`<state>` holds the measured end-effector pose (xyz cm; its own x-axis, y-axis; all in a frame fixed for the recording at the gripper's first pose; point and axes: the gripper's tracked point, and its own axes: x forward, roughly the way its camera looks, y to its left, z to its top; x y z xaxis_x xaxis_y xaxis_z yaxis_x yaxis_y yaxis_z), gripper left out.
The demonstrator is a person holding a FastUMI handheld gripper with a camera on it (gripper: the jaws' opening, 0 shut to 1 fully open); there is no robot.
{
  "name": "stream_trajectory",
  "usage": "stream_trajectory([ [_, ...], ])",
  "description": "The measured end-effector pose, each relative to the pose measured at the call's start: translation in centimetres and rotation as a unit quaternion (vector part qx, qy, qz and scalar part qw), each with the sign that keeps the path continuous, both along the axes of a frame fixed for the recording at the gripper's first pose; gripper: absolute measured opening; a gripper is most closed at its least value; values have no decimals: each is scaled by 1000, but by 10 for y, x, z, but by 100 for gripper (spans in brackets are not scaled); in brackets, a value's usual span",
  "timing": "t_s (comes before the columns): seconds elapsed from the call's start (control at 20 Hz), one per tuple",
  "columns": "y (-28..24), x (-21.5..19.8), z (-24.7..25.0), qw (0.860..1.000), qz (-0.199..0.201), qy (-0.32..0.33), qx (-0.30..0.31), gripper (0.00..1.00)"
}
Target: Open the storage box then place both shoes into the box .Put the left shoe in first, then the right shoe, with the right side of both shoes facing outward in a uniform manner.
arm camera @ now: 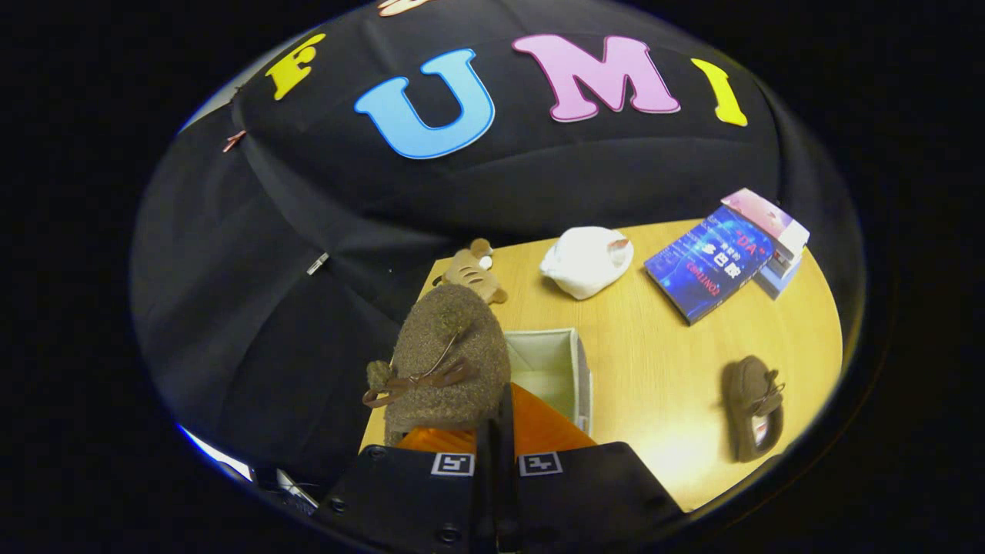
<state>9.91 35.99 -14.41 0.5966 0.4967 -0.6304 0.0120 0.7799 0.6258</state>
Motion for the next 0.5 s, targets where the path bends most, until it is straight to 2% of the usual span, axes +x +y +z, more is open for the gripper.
stream_trajectory([
  [0.2, 37, -9, -40, 999, -13, 37, -30, 6],
  [0.35, 66, -15, -62, 997, -16, 63, -28, 6],
  [0.5, 73, -17, -80, 996, -27, 78, -43, 6],
])
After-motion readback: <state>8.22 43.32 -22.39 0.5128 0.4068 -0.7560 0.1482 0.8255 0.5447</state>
